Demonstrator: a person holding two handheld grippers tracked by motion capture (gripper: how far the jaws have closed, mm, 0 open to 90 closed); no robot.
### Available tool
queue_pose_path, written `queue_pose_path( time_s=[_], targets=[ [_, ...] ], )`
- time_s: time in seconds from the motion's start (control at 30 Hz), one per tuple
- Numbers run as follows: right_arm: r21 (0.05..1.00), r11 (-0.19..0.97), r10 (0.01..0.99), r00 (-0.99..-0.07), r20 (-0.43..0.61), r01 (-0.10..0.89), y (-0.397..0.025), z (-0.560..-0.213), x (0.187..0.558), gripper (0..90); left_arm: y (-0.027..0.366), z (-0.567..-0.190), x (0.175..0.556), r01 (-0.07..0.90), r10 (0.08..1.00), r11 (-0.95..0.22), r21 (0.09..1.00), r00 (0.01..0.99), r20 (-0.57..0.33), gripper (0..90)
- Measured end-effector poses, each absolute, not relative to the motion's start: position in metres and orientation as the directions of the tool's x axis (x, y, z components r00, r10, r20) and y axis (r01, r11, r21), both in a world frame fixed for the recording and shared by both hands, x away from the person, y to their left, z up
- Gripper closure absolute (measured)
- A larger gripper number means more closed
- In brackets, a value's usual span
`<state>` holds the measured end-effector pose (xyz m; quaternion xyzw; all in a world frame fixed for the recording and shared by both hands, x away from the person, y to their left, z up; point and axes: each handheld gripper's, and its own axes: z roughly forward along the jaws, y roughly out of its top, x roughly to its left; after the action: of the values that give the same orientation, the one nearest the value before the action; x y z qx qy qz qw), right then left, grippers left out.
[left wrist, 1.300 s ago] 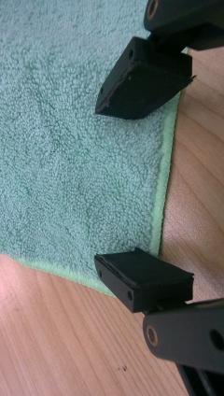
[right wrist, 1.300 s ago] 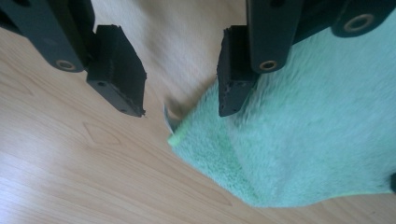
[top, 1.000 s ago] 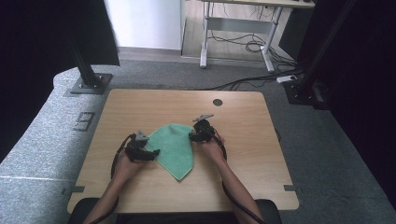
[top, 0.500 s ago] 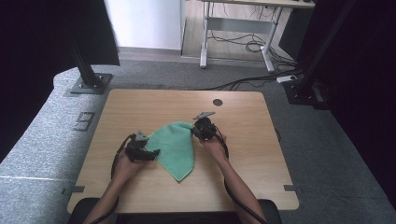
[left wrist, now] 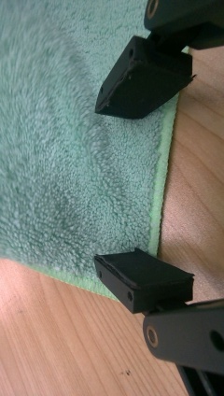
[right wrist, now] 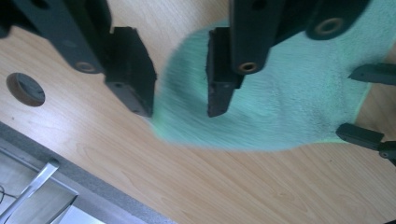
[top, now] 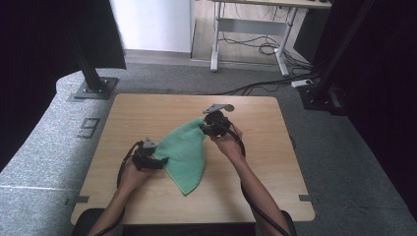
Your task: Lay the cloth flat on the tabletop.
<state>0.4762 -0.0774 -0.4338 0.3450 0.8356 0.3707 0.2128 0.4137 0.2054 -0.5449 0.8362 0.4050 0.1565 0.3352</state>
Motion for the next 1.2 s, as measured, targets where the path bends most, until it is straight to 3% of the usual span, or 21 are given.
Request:
queue_pose_path(
  time_s=[0.4, 0.53, 0.67, 0.7, 0.9, 1.2],
  targets=[
    [0.705, 0.472, 0.725, -0.688, 0.03, 0.529, -0.099, -0.491, 0.457, 48.1, 0.196, -0.537, 0.394, 0.617, 0.782, -0.481, 0.623, 0.624, -0.014, 23.4],
    [0.694, 0.465, 0.721, -0.69, 0.065, 0.55, -0.1, -0.51, 0.444, 44.5, 0.181, -0.533, 0.379, 0.598, 0.727, -0.528, 0.603, 0.685, -0.043, 23.3],
    [0.694, 0.457, 0.716, -0.694, 0.084, 0.556, -0.101, -0.523, 0.435, 43.7, 0.186, -0.52, 0.385, 0.572, 0.733, -0.491, 0.657, 0.679, -0.042, 23.3],
    [0.692, 0.454, 0.716, -0.692, 0.09, 0.56, -0.102, -0.525, 0.434, 46.1, 0.19, -0.518, 0.388, 0.573, 0.749, -0.473, 0.669, 0.661, -0.038, 23.3],
    [0.664, 0.491, 0.694, -0.714, 0.093, 0.564, -0.097, -0.536, 0.432, 81.6, 0.222, -0.531, 0.406, 0.636, 0.84, -0.392, 0.665, 0.543, -0.024, 25.8],
    [0.676, 0.497, 0.719, -0.694, 0.028, 0.543, -0.105, -0.515, 0.433, 86.4, 0.212, -0.541, 0.403, 0.624, 0.825, -0.417, 0.661, 0.566, -0.014, 27.0]
  ],
)
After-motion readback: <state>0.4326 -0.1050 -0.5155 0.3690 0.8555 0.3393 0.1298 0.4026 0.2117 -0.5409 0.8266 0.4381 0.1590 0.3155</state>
